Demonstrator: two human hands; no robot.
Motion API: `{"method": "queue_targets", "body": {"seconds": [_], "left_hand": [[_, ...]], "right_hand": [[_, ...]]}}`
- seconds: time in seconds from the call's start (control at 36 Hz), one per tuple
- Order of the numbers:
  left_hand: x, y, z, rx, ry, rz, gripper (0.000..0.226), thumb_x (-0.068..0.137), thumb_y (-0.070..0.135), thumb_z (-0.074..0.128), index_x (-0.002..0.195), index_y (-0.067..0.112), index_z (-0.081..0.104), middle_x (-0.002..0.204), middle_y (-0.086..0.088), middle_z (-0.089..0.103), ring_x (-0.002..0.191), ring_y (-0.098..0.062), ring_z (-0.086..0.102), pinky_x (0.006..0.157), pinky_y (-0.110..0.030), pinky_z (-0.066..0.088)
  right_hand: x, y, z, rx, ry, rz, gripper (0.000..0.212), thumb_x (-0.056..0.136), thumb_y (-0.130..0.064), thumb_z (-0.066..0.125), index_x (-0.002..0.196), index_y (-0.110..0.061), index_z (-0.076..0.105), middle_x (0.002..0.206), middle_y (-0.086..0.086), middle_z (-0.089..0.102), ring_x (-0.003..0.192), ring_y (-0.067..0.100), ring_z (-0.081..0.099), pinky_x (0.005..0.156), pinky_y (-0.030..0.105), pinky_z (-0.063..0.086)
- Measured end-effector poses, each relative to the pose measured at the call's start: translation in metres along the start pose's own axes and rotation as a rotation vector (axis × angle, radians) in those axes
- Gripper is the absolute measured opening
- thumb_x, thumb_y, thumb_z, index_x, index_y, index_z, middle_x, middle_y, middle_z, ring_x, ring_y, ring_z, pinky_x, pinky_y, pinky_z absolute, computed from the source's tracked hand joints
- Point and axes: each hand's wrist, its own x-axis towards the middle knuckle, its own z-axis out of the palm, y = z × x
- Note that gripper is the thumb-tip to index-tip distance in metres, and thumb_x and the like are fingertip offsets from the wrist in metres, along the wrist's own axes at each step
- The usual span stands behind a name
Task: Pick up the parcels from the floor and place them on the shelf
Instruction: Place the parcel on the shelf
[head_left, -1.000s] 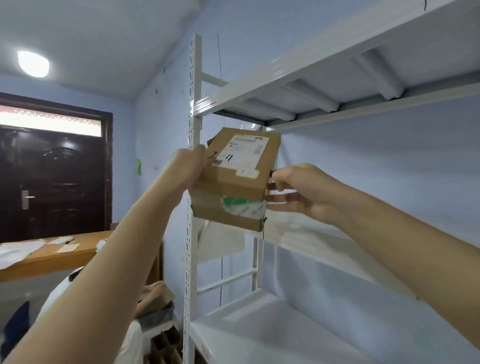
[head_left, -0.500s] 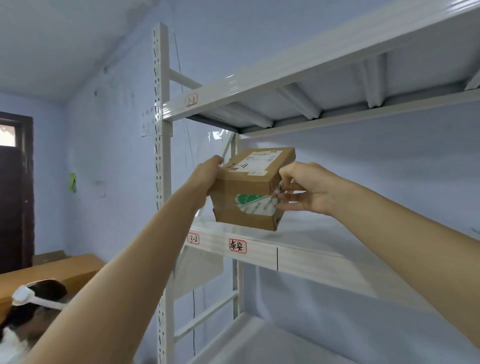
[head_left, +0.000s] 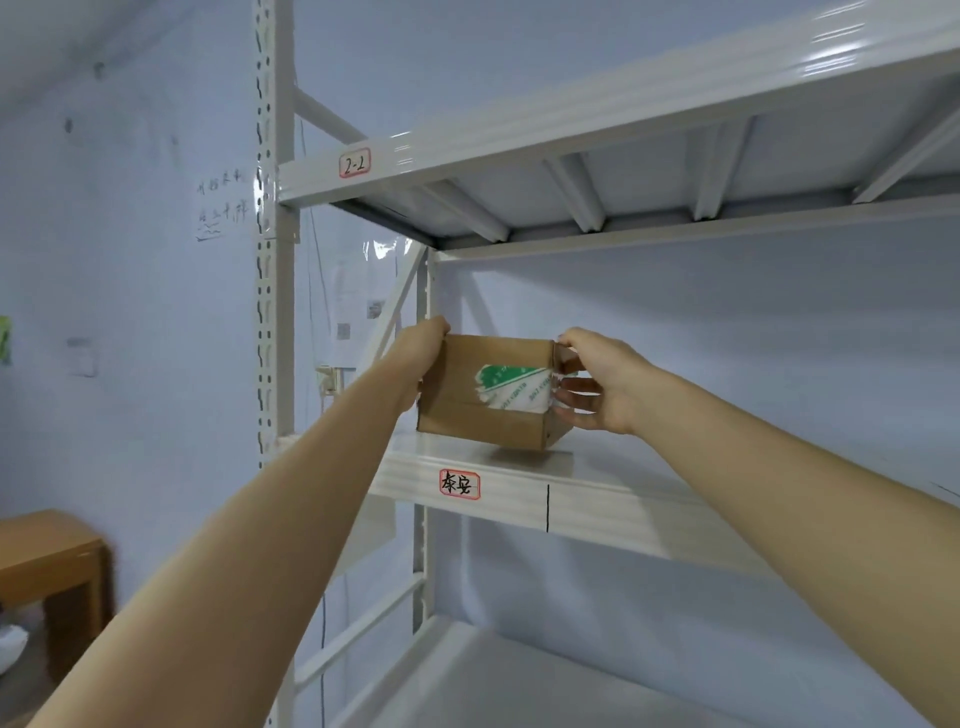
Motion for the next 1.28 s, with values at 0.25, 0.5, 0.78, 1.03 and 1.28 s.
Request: {"method": "queue_targets", "body": {"seconds": [0.25, 0.5, 0.78, 1.03, 1.28], "left_hand": [[0.002, -0.017, 0.009, 0.023, 0.007, -0.017, 0.02, 0.094, 0.026, 0.039, 0.079, 0.015, 0.046, 0.087, -0.007, 0.047, 0.087, -0.023, 0.045, 0.08, -0.034, 0.039], [0.014, -0.033, 0.009, 0.035, 0.027, 0.023, 0.024, 0.099, 0.031, 0.04, 0.099, 0.009, 0.052, 0.101, -0.011, 0.052, 0.092, -0.025, 0.05, 0.086, -0.035, 0.043], [0.006, -0.05, 0.01, 0.121, 0.221, 0.152, 0.044, 0.099, 0.042, 0.039, 0.087, 0.003, 0.056, 0.072, -0.004, 0.053, 0.084, -0.026, 0.052, 0.071, -0.031, 0.039], [-0.127, -0.109, -0.012, -0.086, 0.372, 0.39, 0.025, 0.095, 0.016, 0.043, 0.118, 0.02, 0.054, 0.099, 0.019, 0.058, 0.091, 0.001, 0.056, 0.078, -0.02, 0.043], [-0.224, -0.206, -0.013, 0.18, 0.444, 0.186, 0.022, 0.097, 0.009, 0.042, 0.117, 0.013, 0.052, 0.11, -0.001, 0.058, 0.106, -0.02, 0.057, 0.091, -0.036, 0.047]], "right_hand": [[0.008, 0.007, 0.006, -0.138, 0.038, -0.025, 0.025, 0.091, -0.034, 0.05, 0.075, -0.015, 0.053, 0.08, 0.005, 0.056, 0.072, 0.019, 0.054, 0.067, 0.03, 0.047], [0.017, 0.021, 0.011, -0.175, 0.024, -0.071, 0.021, 0.091, -0.03, 0.045, 0.078, -0.014, 0.051, 0.075, 0.004, 0.058, 0.076, 0.019, 0.056, 0.078, 0.033, 0.047], [0.009, 0.038, 0.014, -0.399, 0.0, -0.24, 0.043, 0.081, -0.037, 0.045, 0.112, -0.012, 0.061, 0.11, 0.005, 0.068, 0.099, 0.021, 0.061, 0.096, 0.039, 0.05], [-0.118, 0.12, -0.018, -0.425, -0.015, -0.939, 0.018, 0.083, -0.018, 0.047, 0.088, -0.023, 0.063, 0.096, -0.009, 0.062, 0.086, 0.008, 0.062, 0.072, 0.006, 0.046], [-0.17, 0.272, -0.069, -0.427, -0.207, -0.57, 0.022, 0.079, -0.024, 0.045, 0.086, -0.025, 0.066, 0.096, -0.011, 0.063, 0.085, 0.011, 0.065, 0.068, 0.009, 0.047]]}}
